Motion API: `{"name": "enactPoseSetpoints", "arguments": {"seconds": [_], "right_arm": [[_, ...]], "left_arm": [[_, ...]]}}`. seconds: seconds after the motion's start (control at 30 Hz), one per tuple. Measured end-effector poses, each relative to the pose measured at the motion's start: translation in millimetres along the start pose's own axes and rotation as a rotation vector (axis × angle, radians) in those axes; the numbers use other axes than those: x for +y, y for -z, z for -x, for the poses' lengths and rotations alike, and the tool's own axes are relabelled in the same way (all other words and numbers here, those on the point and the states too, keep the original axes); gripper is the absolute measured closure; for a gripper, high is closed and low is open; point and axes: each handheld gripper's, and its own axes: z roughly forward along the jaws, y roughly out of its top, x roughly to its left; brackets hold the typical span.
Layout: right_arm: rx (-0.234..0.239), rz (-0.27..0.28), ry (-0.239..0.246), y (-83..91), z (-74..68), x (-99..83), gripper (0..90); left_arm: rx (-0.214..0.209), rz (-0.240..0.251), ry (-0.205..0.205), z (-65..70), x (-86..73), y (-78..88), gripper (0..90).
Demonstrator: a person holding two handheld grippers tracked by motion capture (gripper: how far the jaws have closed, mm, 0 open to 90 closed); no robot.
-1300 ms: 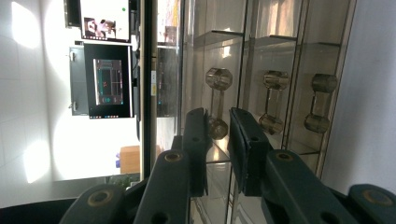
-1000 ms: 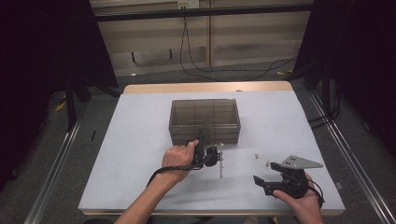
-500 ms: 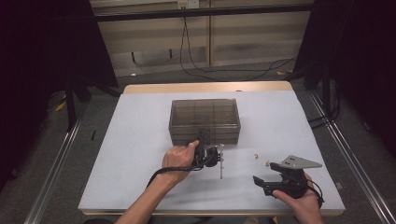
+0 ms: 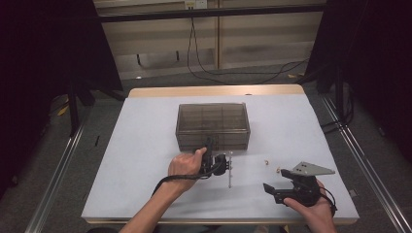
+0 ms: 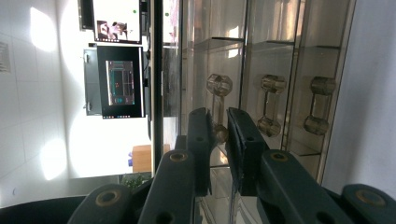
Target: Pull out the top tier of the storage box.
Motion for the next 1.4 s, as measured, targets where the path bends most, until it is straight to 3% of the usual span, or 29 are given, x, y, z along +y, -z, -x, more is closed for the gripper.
{"name": "enactPoseSetpoints", "arguments": {"seconds": [0.1,0.4,0.57,0.63,1.4], "right_arm": [[-0.001,0.001,0.0,0.2,0.0,-0.1,15.8],[0.005,-0.001,0.0,-0.3,0.1,0.1,15.9],[0.005,-0.005,-0.003,-0.9,0.3,0.2,15.8],[0.007,-0.005,-0.003,-1.0,0.3,0.3,15.8],[0.007,-0.011,0.001,-1.8,-0.3,0.5,15.8]], "left_arm": [[-0.015,0.014,0.028,-0.8,-1.3,3.5,80.3],[-0.009,0.02,0.012,0.9,-2.0,9.1,80.3],[-0.019,0.021,0.032,2.7,-2.7,13.0,80.3],[-0.01,0.022,0.017,2.2,-2.1,14.8,80.3],[-0.025,0.034,0.026,4.6,-2.0,22.6,80.3]]}}
